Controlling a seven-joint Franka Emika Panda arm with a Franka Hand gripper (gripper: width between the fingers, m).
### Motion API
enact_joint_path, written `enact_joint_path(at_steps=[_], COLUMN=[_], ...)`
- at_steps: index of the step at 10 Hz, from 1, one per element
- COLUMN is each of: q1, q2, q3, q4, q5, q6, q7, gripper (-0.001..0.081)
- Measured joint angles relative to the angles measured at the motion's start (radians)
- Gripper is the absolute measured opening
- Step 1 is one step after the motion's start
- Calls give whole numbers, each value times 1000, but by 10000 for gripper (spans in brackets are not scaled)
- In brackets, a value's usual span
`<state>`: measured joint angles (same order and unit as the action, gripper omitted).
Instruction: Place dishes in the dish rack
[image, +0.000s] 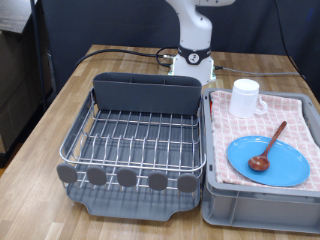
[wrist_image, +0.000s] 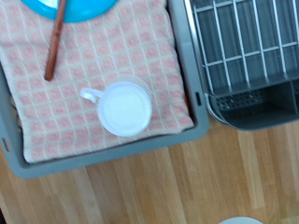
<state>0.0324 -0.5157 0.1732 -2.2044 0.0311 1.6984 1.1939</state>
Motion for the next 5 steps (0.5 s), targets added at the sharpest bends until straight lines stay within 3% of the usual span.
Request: enact_joint_path(at_steps=[2,5], q1=[0,0], q2=[74,86], q3=[25,33], q4=[54,57], q5=[0,-1], q6=[26,34], q7=[45,54], gripper=[803,803])
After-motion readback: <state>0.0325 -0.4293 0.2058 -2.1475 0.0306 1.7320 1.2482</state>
